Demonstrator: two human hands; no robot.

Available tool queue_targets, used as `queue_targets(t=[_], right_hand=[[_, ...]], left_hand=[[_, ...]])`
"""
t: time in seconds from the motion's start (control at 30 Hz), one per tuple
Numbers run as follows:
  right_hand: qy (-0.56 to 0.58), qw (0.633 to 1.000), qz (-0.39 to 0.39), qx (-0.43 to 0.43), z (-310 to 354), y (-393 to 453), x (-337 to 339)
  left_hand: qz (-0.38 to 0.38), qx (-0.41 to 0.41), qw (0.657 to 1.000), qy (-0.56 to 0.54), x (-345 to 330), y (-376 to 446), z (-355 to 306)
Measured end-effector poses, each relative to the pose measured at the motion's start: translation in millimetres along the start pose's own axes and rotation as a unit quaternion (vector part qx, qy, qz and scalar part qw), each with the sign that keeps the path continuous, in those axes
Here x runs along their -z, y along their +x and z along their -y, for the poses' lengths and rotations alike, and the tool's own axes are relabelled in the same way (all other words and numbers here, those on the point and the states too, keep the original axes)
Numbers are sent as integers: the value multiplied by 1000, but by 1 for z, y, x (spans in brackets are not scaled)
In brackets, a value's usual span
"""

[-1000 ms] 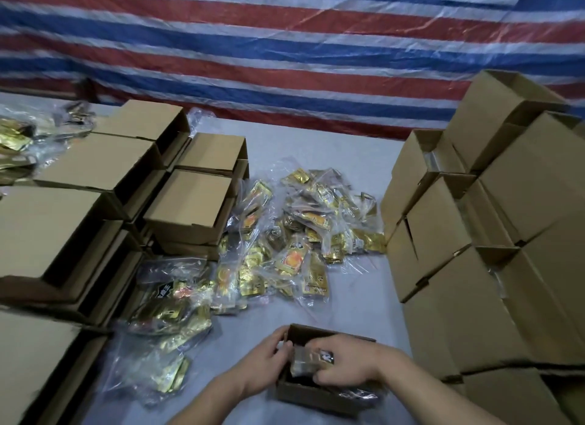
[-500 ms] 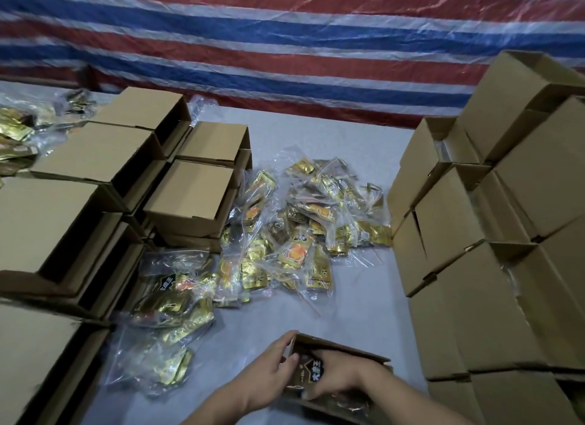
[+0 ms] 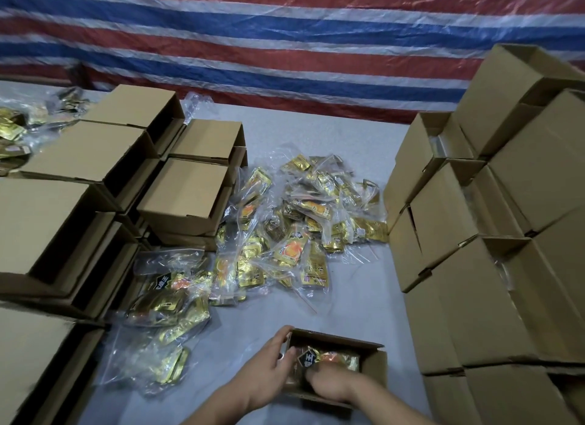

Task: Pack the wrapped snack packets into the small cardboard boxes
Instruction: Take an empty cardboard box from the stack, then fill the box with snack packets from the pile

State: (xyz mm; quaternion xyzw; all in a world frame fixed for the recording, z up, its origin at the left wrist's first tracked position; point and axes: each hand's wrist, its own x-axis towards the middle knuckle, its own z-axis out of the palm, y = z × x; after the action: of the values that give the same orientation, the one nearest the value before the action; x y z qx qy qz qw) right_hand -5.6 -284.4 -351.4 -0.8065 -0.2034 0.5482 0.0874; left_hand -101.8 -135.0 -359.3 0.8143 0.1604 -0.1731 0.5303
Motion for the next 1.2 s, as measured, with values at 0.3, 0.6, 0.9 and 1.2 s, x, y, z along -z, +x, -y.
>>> queue_targets(t=[0.3,0.6,0.9,1.2], right_hand=[[24,990,-111,78,-12,-26,40],[254,907,-325,92,-25,-30,117],[489,780,-390,-14,-48,-4,157],[605,714,-345,-77,-74,40,165]], left_hand=[[-13,5,1000,-25,7,6,-2],[-117,-58,970,206,25,59,-57],[-68,-169,871,456,14,220,-175],[16,-106,782,615,-25,348,-178]])
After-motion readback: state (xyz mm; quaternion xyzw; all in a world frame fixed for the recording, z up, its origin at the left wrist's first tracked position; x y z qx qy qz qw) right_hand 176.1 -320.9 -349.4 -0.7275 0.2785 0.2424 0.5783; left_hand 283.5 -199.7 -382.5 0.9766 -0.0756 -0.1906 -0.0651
